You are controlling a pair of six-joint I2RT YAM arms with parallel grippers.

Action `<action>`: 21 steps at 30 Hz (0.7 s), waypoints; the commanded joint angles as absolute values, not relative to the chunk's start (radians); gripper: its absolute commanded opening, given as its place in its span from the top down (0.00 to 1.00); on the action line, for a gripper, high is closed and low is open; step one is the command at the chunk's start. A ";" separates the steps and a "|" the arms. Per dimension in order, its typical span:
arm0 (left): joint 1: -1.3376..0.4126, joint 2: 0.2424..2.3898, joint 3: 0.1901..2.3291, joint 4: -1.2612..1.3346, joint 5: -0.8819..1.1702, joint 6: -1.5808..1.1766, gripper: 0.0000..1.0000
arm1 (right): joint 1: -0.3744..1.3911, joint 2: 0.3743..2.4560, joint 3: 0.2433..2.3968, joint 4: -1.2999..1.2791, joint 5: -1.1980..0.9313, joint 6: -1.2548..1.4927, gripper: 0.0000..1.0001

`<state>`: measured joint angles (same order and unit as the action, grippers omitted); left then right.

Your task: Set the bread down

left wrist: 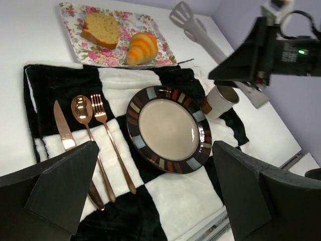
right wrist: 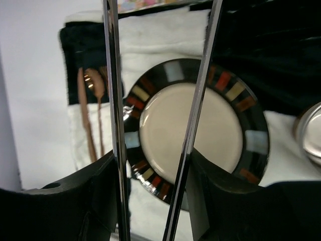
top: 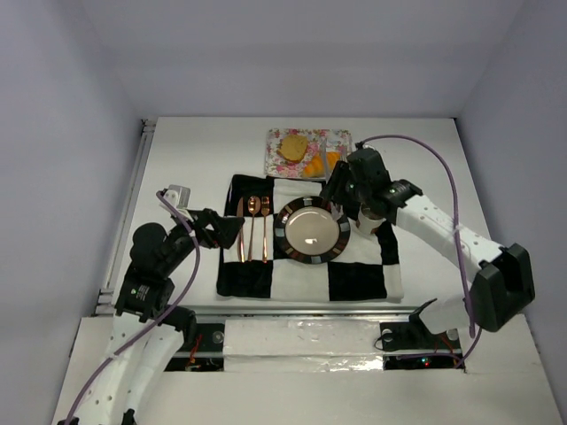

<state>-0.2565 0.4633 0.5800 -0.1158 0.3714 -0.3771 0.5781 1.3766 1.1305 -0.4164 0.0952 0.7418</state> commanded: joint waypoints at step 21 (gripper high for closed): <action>-0.333 0.406 0.581 -0.101 0.327 -0.365 0.01 | 0.419 1.752 1.451 -0.515 -0.113 0.644 0.40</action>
<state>-0.3267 0.4202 0.5800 -0.1253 0.3313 -0.3748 0.4191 1.7355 1.3876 -0.5182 -0.0647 0.6682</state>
